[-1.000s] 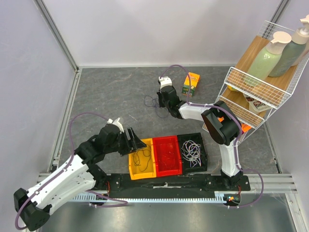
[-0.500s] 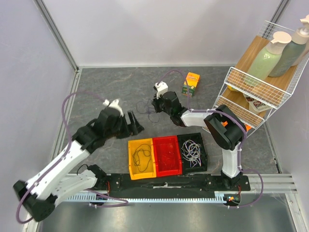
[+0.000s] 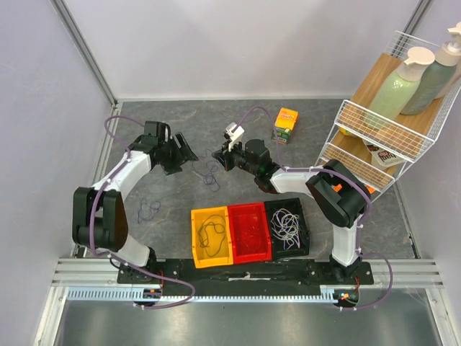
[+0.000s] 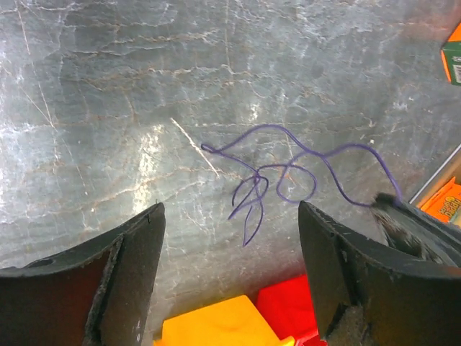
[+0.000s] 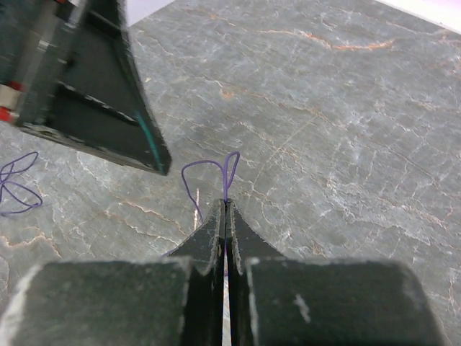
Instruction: Untangle the cables
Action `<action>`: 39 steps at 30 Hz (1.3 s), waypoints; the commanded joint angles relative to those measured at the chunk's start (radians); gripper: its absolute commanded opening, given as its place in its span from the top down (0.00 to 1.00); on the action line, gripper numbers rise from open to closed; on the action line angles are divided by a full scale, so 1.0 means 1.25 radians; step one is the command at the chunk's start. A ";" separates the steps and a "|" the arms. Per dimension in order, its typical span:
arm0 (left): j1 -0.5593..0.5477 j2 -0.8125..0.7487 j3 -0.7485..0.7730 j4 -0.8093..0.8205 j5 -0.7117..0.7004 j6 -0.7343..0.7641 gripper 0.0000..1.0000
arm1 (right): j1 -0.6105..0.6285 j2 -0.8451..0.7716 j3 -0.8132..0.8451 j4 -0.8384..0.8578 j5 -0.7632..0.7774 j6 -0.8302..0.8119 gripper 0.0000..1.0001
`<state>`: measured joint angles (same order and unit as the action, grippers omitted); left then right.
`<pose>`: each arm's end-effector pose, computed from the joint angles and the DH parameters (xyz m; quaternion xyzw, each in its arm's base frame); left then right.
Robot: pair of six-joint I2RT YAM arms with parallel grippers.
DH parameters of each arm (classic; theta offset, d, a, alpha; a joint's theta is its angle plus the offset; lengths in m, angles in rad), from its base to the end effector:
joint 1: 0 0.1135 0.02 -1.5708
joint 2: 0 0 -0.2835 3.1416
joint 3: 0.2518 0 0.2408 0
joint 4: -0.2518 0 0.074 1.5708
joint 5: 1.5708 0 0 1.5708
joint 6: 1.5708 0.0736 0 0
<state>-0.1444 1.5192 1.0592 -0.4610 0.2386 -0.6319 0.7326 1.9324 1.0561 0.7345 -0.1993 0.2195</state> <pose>0.3231 -0.0646 0.2310 -0.1902 0.9223 -0.2244 0.2507 0.3325 0.3187 0.2172 -0.2538 0.7105 0.3656 0.5451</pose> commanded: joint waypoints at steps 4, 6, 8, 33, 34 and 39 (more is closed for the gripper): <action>0.014 0.077 0.003 0.144 0.077 0.013 0.26 | -0.003 -0.039 -0.009 0.093 -0.057 -0.004 1.00; 0.014 0.107 0.008 0.145 0.049 0.012 0.29 | -0.003 -0.043 -0.015 0.101 -0.055 -0.003 1.00; 0.012 0.137 0.019 0.149 0.024 0.013 0.33 | -0.004 -0.046 -0.023 0.109 -0.057 -0.001 1.00; -0.016 -0.272 -0.068 0.163 0.030 0.086 0.67 | 0.019 -0.168 -0.036 0.020 0.038 -0.062 1.00; -0.017 -0.281 -0.094 0.170 0.052 0.085 0.64 | 0.019 -0.170 -0.007 -0.031 -0.006 -0.060 1.00; -0.017 -0.417 -0.261 0.311 0.077 0.054 0.43 | 0.019 -0.185 0.145 -0.268 -0.107 -0.027 1.00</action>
<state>-0.1658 1.0897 0.8711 -0.1722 0.2295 -0.5678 0.7551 1.7473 1.0737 0.6178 -0.2035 0.1661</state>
